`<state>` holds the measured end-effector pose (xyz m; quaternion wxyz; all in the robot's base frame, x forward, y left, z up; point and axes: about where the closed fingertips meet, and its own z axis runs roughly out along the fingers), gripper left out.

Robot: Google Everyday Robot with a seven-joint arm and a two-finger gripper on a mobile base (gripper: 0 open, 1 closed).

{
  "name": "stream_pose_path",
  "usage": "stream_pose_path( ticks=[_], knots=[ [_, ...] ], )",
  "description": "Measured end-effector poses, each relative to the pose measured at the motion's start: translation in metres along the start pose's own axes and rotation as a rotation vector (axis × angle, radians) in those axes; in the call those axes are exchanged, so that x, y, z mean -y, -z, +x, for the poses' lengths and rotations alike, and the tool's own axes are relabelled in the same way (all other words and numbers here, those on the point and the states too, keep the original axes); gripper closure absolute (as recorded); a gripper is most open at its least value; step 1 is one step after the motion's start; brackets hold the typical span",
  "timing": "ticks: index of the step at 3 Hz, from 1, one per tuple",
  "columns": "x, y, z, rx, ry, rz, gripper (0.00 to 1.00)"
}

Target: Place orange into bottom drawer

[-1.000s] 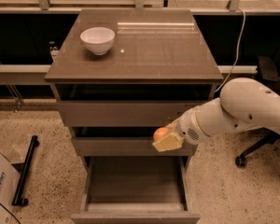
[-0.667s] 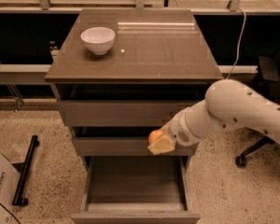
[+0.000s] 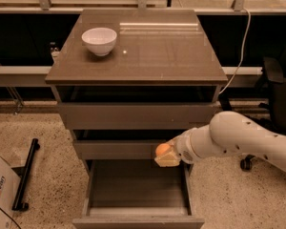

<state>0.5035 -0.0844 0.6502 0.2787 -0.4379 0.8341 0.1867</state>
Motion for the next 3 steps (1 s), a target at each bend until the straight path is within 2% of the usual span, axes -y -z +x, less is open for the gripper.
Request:
stream_pose_path(
  ticks=[2,3],
  knots=[
    [0.027,-0.049,0.060,0.063,-0.068,0.020,1.00],
    [0.043,-0.084,0.096,0.113,-0.124,0.000,1.00]
  ],
)
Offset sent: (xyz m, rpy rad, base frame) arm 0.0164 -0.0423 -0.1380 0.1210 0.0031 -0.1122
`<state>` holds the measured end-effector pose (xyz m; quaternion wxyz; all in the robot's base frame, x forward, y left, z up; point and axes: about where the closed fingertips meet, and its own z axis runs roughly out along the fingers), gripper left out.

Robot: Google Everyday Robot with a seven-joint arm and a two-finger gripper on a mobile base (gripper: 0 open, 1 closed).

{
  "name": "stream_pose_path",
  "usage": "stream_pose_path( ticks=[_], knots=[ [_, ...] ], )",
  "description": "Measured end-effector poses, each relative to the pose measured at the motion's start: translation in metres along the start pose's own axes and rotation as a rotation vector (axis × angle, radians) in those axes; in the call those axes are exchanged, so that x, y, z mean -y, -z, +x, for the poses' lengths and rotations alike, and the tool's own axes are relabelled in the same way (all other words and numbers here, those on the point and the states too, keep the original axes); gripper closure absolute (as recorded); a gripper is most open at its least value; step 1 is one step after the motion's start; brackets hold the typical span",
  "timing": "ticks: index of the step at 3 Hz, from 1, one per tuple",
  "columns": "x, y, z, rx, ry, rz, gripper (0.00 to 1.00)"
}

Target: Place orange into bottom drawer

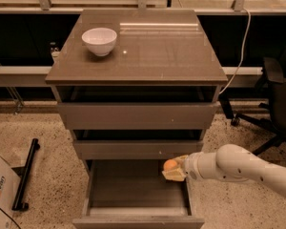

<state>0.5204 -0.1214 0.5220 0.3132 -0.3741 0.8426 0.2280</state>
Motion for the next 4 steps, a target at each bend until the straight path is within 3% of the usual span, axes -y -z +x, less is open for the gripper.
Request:
stream_pose_path(
  ticks=[1,2,3,4],
  knots=[
    [-0.002,-0.002,0.002,-0.002,-0.004,-0.005,1.00],
    [-0.004,-0.027,0.013,-0.015,-0.005,-0.013,1.00],
    [-0.004,-0.059,0.029,0.004,-0.012,-0.034,1.00],
    [-0.003,-0.109,0.065,0.012,-0.044,-0.072,1.00]
  ],
)
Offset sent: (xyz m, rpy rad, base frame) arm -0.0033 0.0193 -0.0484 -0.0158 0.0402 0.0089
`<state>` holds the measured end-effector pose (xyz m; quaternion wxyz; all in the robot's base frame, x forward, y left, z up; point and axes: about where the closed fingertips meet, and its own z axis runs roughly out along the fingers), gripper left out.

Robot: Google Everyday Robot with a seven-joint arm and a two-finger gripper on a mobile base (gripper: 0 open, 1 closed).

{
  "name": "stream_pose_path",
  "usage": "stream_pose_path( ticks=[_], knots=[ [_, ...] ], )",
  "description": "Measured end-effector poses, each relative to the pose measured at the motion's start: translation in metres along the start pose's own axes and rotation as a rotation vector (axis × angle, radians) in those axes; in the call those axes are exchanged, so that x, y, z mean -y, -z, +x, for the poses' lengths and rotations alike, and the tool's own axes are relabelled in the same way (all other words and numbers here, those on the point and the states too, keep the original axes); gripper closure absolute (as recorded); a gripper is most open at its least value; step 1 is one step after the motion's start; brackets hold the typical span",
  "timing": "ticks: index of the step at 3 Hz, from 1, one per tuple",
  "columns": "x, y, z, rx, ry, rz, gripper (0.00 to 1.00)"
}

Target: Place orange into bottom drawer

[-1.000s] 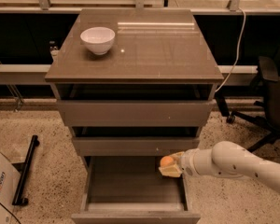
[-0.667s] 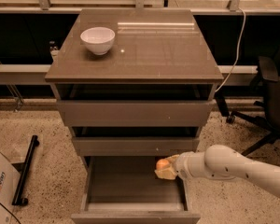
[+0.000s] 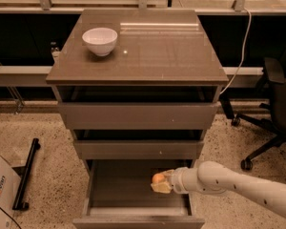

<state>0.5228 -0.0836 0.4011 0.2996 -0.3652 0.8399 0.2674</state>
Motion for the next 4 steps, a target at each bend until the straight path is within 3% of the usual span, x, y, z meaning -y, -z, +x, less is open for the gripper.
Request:
stream_pose_path(
  ticks=[1,2,3,4],
  knots=[
    [0.000,-0.007,0.002,-0.005,0.008,-0.004,1.00],
    [0.010,-0.037,0.002,0.038,0.035,0.003,1.00],
    [0.025,-0.075,0.017,0.077,0.007,0.023,1.00],
    [0.037,-0.113,0.043,0.076,-0.037,0.039,1.00]
  ],
)
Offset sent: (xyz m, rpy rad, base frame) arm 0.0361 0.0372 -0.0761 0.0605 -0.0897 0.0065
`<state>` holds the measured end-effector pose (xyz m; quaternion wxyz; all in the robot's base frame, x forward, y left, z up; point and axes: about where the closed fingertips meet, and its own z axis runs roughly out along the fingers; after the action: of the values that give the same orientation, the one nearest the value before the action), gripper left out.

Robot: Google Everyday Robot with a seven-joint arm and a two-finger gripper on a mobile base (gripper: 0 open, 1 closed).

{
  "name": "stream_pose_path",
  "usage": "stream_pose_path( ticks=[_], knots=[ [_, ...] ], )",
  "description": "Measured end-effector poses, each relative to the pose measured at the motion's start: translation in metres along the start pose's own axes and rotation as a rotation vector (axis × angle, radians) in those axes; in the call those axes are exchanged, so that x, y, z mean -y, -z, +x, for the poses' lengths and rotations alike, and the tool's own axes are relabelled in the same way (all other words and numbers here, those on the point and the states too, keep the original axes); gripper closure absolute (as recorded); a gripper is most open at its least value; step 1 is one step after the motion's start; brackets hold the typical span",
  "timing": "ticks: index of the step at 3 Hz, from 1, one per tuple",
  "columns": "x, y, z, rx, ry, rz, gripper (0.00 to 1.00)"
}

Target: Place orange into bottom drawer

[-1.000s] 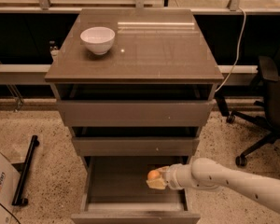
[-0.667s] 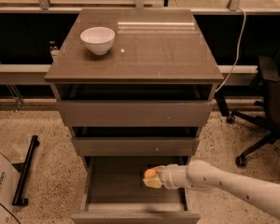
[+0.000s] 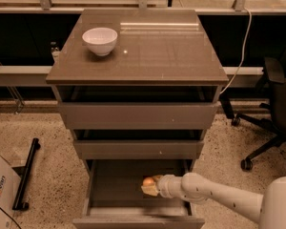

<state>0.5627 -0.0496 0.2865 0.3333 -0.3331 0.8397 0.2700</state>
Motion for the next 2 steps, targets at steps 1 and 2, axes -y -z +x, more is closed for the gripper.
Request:
stream_pose_path(
  ticks=[1,2],
  knots=[
    [0.015,-0.028,0.030,-0.013,-0.049,0.021,1.00],
    [0.032,-0.047,0.061,-0.030,-0.109,0.044,1.00]
  ],
)
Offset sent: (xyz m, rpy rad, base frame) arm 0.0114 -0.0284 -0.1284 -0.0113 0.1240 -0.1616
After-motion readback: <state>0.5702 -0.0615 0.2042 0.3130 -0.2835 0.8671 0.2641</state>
